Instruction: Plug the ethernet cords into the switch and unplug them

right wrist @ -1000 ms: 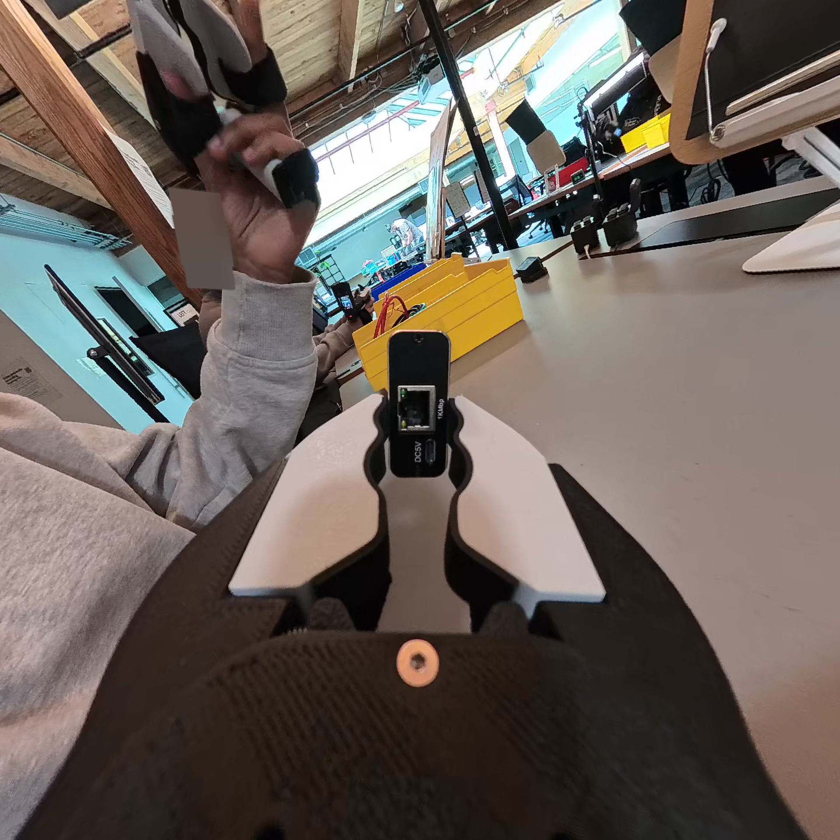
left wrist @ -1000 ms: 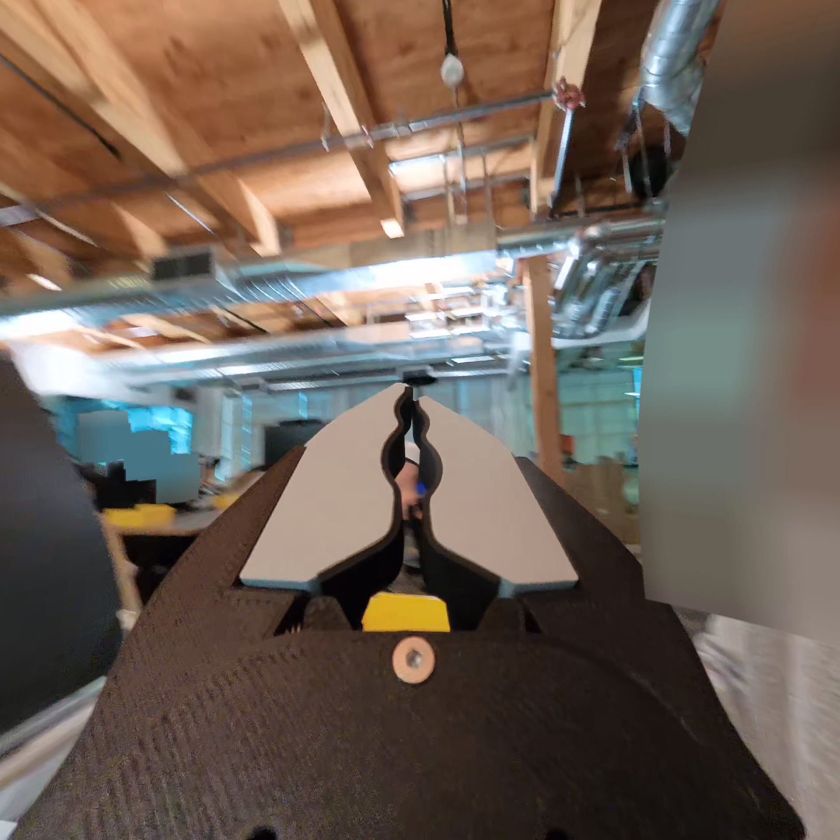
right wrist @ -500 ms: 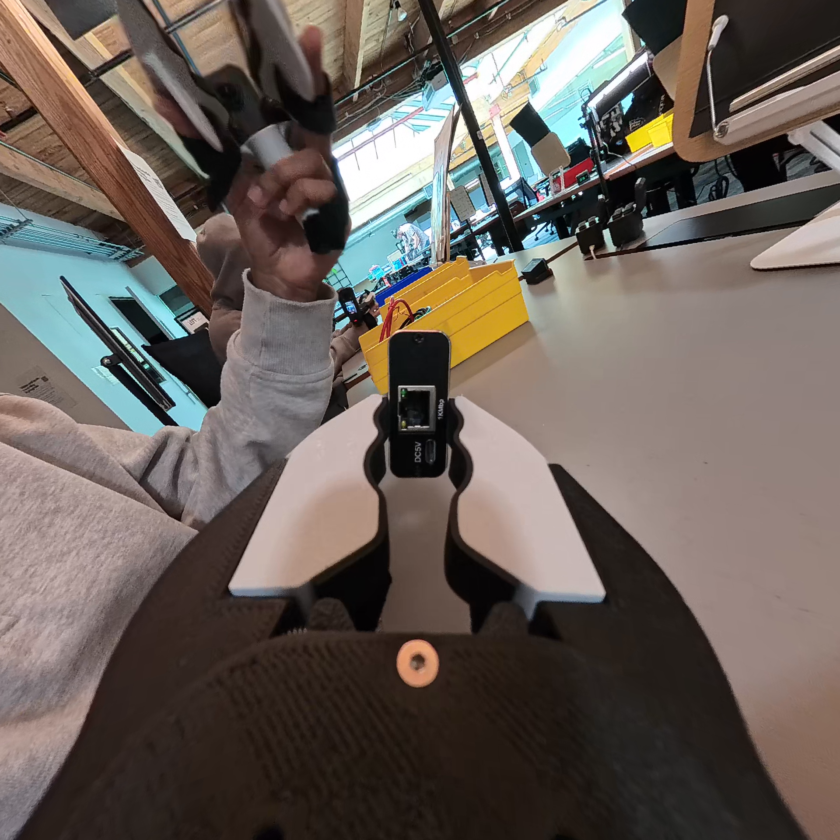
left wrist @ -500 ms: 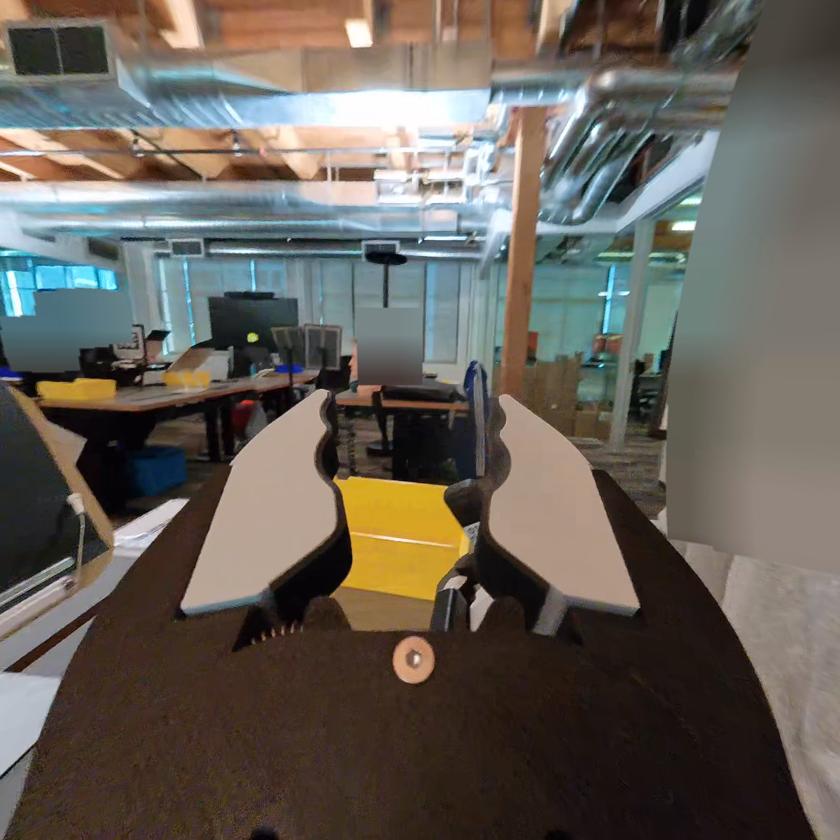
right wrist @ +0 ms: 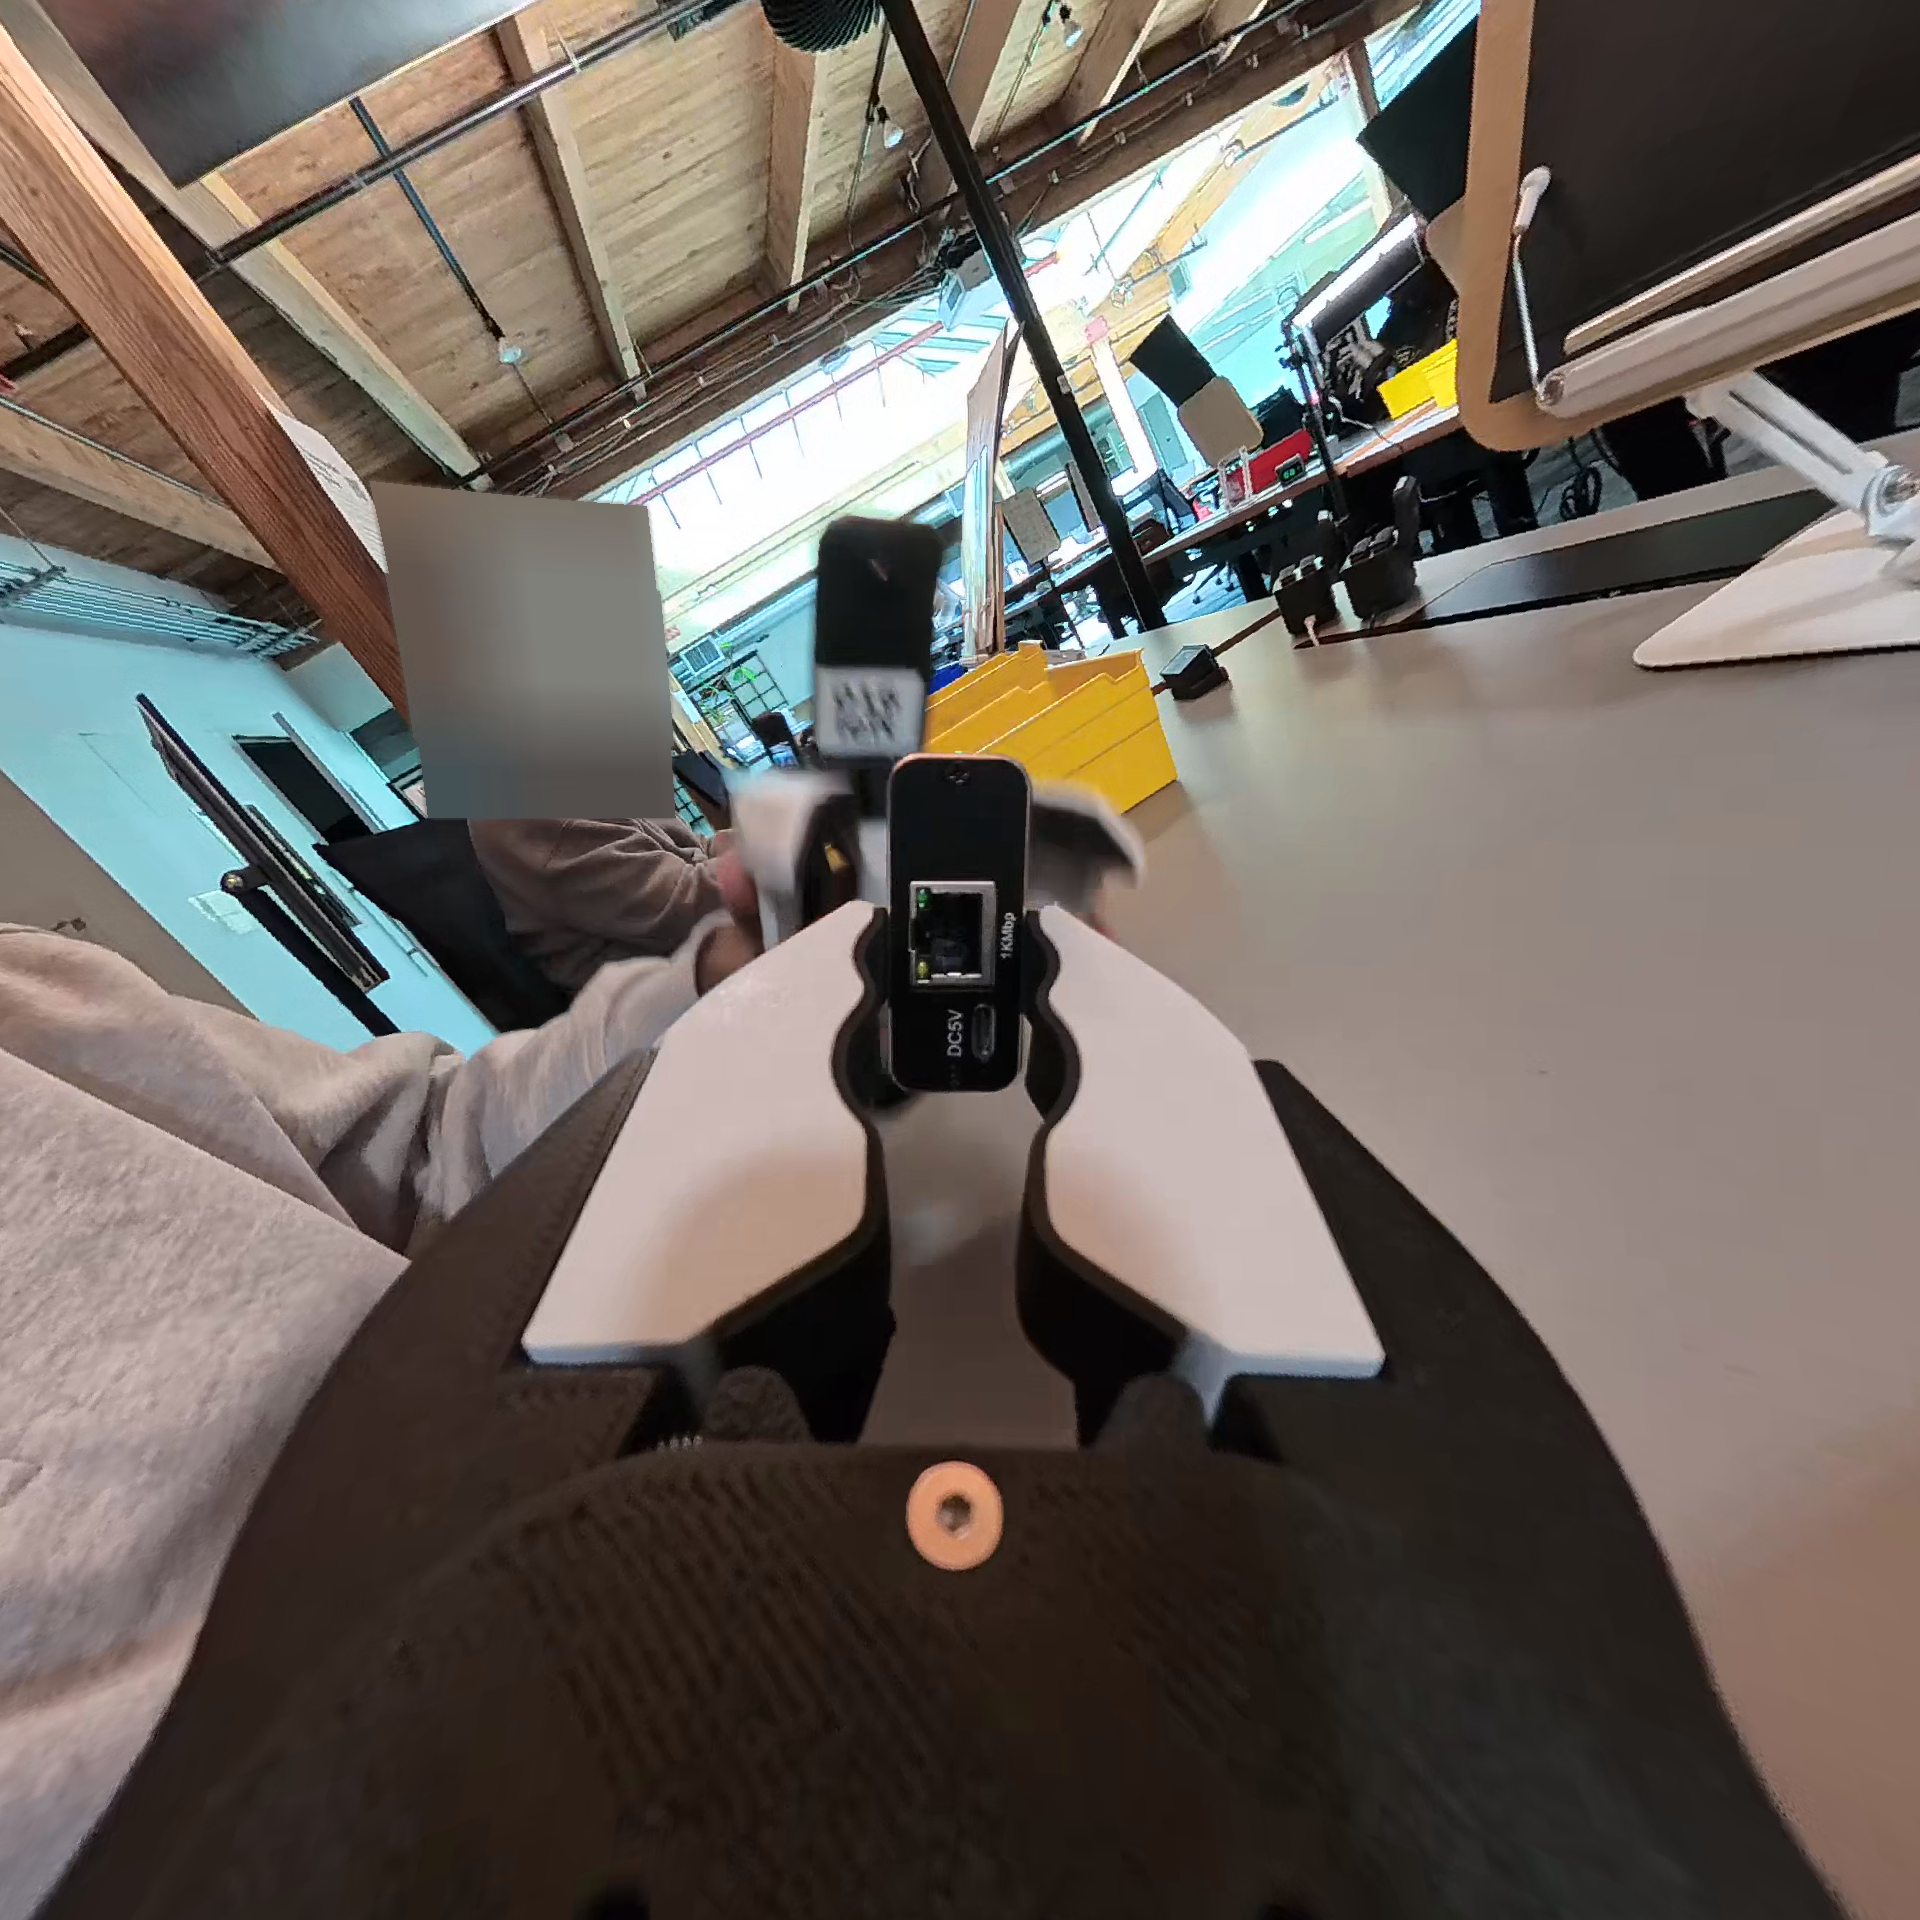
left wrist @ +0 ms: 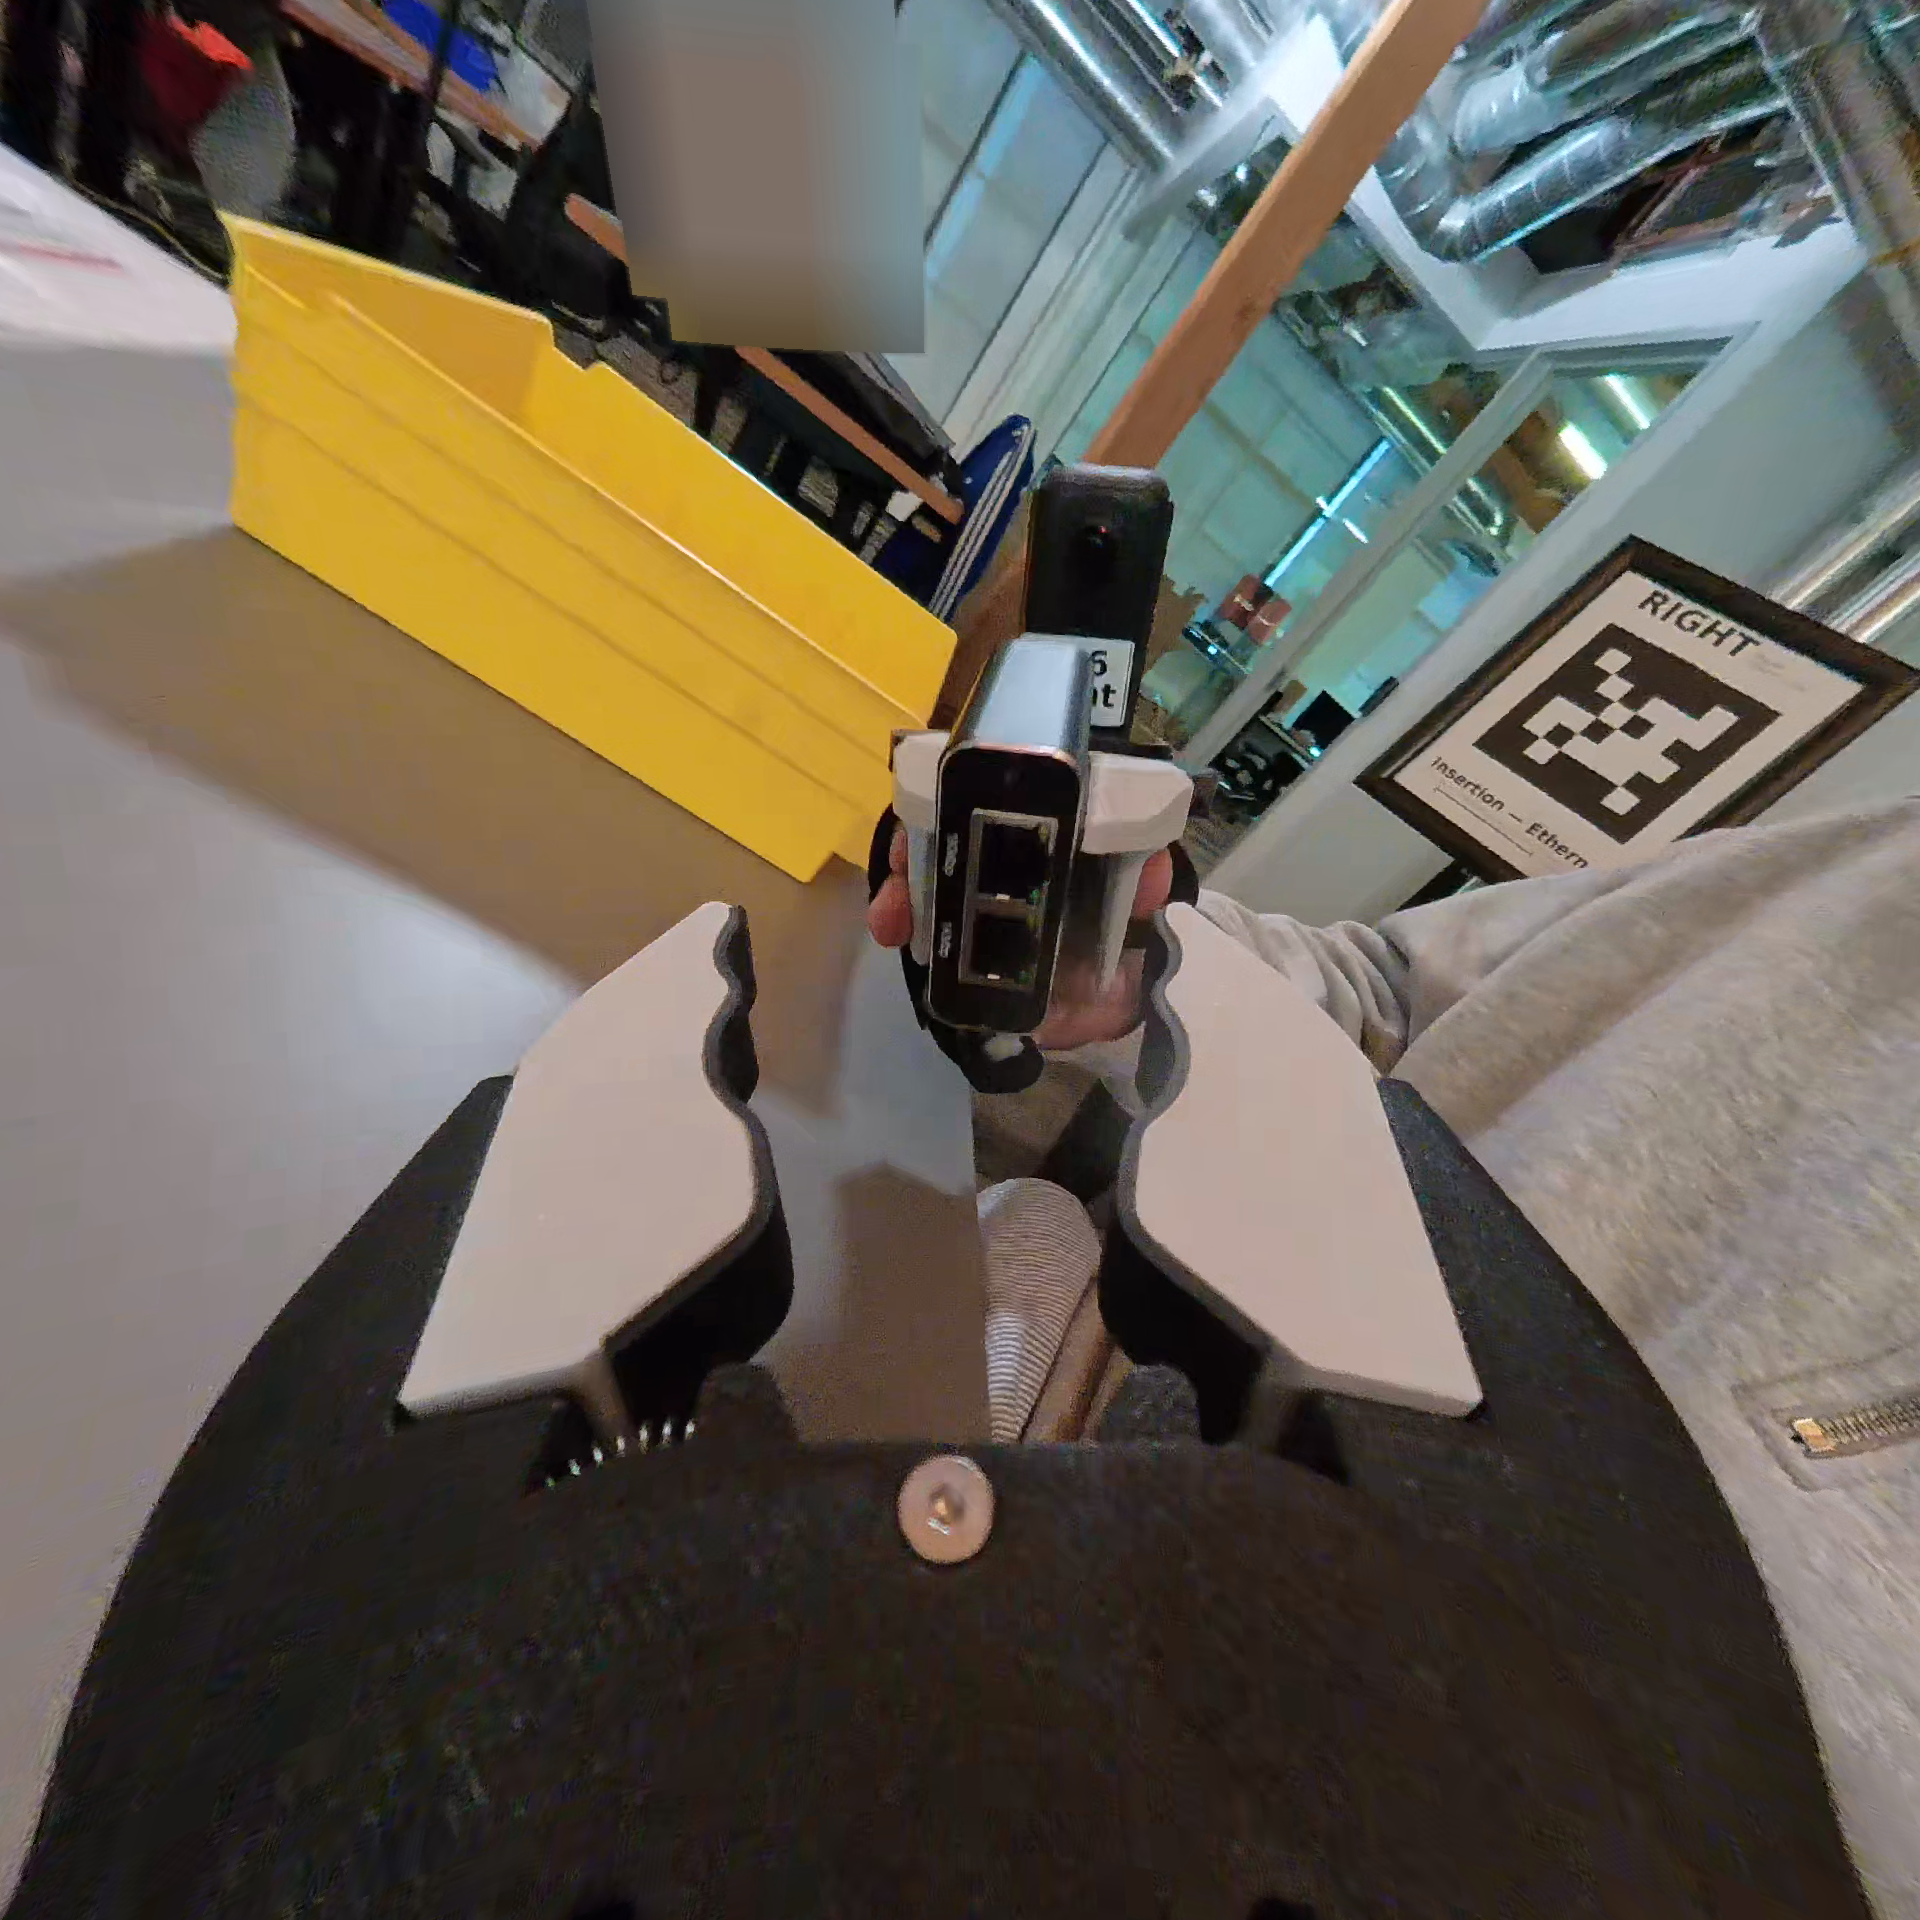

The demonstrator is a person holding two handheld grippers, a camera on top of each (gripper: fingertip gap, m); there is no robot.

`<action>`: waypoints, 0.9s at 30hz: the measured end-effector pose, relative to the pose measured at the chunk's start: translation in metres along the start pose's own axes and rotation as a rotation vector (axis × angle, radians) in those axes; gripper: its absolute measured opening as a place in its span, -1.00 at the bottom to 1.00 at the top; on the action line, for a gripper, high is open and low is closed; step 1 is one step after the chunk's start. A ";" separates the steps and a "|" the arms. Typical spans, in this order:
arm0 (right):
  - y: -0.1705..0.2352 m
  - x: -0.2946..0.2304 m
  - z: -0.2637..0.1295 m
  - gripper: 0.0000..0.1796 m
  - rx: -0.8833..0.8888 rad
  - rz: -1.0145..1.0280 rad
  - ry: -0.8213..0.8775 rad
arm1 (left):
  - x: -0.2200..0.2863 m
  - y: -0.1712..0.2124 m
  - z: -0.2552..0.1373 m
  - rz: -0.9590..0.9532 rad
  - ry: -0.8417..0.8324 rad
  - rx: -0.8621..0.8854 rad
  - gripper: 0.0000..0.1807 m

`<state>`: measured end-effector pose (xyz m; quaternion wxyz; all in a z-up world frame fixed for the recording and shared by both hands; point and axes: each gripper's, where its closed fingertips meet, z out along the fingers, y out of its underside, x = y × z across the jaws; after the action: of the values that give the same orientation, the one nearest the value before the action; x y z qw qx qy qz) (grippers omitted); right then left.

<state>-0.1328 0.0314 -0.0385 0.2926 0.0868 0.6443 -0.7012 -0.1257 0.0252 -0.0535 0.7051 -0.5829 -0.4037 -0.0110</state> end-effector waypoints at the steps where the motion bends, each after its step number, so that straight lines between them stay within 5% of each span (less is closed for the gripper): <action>1: 0.001 -0.001 0.000 -0.73 -0.003 0.001 -0.003 | 0.001 0.007 0.006 -0.022 0.021 -0.001 -0.26; 6: 0.011 -0.002 0.005 -0.73 -0.057 -0.040 0.012 | 0.014 0.006 0.009 -0.125 0.182 0.108 -0.72; 11: 0.013 -0.003 0.007 -0.67 -0.065 -0.153 0.021 | 0.017 0.014 0.002 -0.209 0.246 0.073 -0.73; 15: 0.008 0.000 0.002 -0.27 -0.088 -0.421 0.053 | 0.021 0.009 -0.018 -0.407 0.344 0.160 -0.72; 21: 0.030 -0.014 0.013 0.07 -0.174 -0.607 -0.018 | 0.027 0.030 -0.027 -0.628 0.426 0.111 -0.72; 27: 0.051 -0.019 0.020 -0.24 -0.269 -0.816 0.002 | 0.032 0.040 -0.021 -0.683 0.482 0.052 -0.72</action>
<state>-0.0858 0.0184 -0.0693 -0.0006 -0.2132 0.7119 -0.6691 -0.0731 0.0347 -0.0674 0.7495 -0.3783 -0.3975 -0.3703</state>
